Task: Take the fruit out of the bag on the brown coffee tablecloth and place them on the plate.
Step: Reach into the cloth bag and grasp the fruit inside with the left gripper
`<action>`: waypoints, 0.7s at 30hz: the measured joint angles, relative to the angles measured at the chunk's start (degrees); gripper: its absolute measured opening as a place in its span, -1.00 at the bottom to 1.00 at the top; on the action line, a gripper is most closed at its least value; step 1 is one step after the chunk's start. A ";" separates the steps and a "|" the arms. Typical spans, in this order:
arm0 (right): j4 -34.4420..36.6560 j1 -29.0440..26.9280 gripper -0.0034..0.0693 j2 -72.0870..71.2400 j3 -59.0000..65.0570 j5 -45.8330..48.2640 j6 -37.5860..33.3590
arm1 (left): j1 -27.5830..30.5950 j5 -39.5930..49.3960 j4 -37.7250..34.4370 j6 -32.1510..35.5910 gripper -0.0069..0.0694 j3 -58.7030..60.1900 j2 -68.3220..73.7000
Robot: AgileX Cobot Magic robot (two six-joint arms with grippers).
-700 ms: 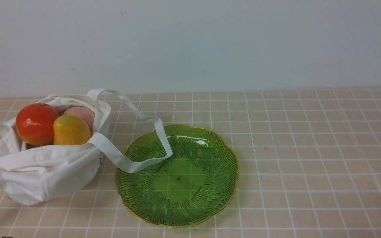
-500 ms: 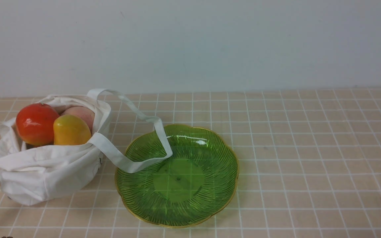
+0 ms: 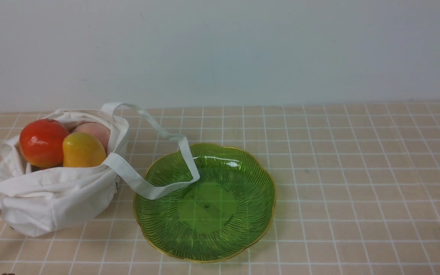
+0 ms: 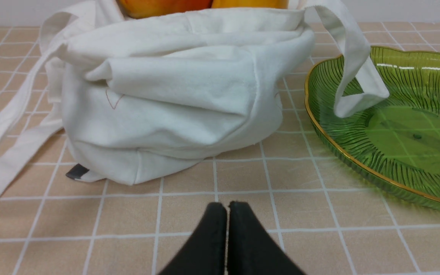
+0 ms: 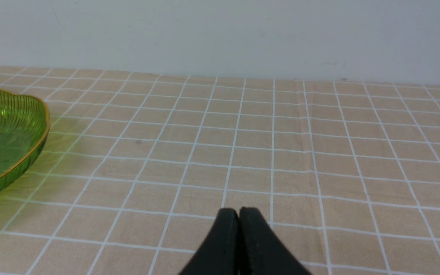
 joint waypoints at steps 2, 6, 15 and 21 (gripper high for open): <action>0.00 0.00 -0.95 0.00 0.00 0.00 0.00 | 0.00 0.00 0.00 0.00 -0.84 0.00 0.00; 0.00 0.00 -0.95 0.00 0.00 0.00 0.00 | 0.00 0.00 0.00 0.00 -0.84 0.00 0.00; 0.00 0.00 -0.95 0.00 0.00 0.00 0.00 | 0.00 0.00 0.00 0.00 -0.84 0.00 0.00; 0.00 0.00 -0.95 0.00 0.00 0.00 0.00 | 0.00 -0.46 -0.62 -0.18 -0.84 0.00 0.00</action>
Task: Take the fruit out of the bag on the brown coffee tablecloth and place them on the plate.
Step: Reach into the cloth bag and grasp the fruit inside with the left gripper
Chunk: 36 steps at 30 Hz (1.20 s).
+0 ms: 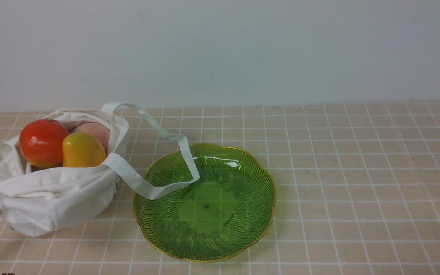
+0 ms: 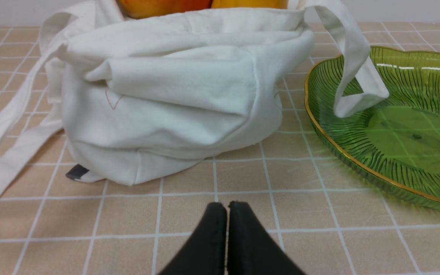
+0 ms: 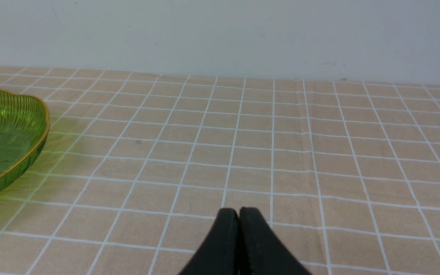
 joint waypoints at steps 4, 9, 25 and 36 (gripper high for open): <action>0.00 0.00 -0.95 0.00 0.00 0.00 0.00 | 0.00 -5.64 -8.87 -4.35 -0.84 0.11 0.00; 0.00 0.00 -0.95 0.00 0.00 0.00 0.00 | 0.00 -16.68 -21.87 -7.68 -0.84 0.11 0.00; 0.00 0.00 -0.95 0.00 0.00 0.00 0.00 | -0.07 -3.52 -10.42 -9.35 -0.84 -42.65 22.00; 0.00 0.00 -0.95 0.00 0.00 0.00 0.00 | -0.07 38.38 -6.80 1.79 -0.84 -67.13 63.51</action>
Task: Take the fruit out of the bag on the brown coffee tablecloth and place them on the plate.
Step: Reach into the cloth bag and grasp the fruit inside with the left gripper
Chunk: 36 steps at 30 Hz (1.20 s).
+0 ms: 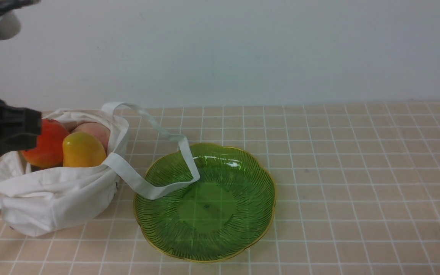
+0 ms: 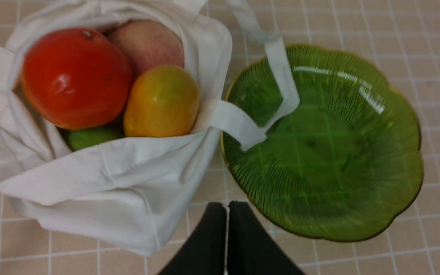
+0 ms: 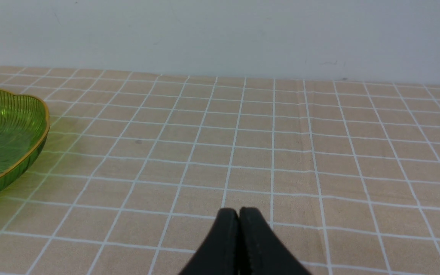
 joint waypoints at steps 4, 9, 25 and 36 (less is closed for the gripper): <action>0.00 0.00 -0.95 0.00 0.00 0.00 0.00 | 0.00 3.10 0.12 1.63 -0.83 -6.37 10.17; 0.00 0.00 -0.95 0.00 0.00 0.00 0.00 | -0.08 7.40 0.69 3.61 -0.66 -14.89 21.59; 0.00 0.00 -0.95 0.00 0.00 0.00 0.00 | -0.08 4.11 5.90 8.55 0.68 -18.66 32.57; 0.00 0.00 -0.95 0.00 0.00 0.00 0.00 | -0.13 4.36 6.97 8.67 0.58 -18.66 35.84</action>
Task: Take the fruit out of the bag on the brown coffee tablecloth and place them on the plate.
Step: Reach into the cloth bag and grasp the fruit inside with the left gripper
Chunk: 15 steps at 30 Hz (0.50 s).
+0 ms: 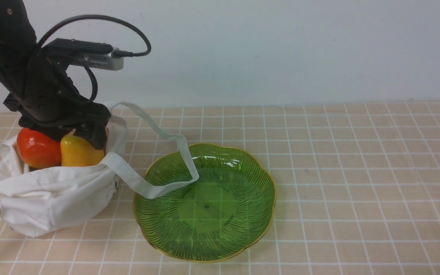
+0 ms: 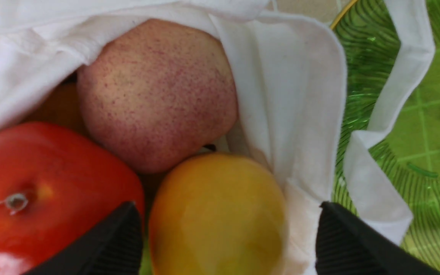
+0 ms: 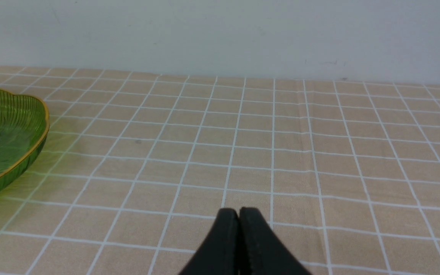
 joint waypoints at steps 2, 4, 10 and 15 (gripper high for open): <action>0.00 0.00 -0.95 0.00 0.00 0.00 0.00 | 0.00 0.13 0.92 0.12 0.46 0.00 0.59; 0.00 0.00 -0.95 0.00 0.00 0.00 0.00 | 0.00 0.01 1.41 0.12 0.31 0.00 0.85; 0.00 0.00 -0.95 0.00 0.00 0.00 0.00 | 0.00 -0.17 1.02 0.14 0.30 0.00 0.63; 0.00 0.00 -0.95 0.00 0.00 0.00 0.00 | 0.00 -0.69 0.65 0.14 0.30 -0.38 -3.31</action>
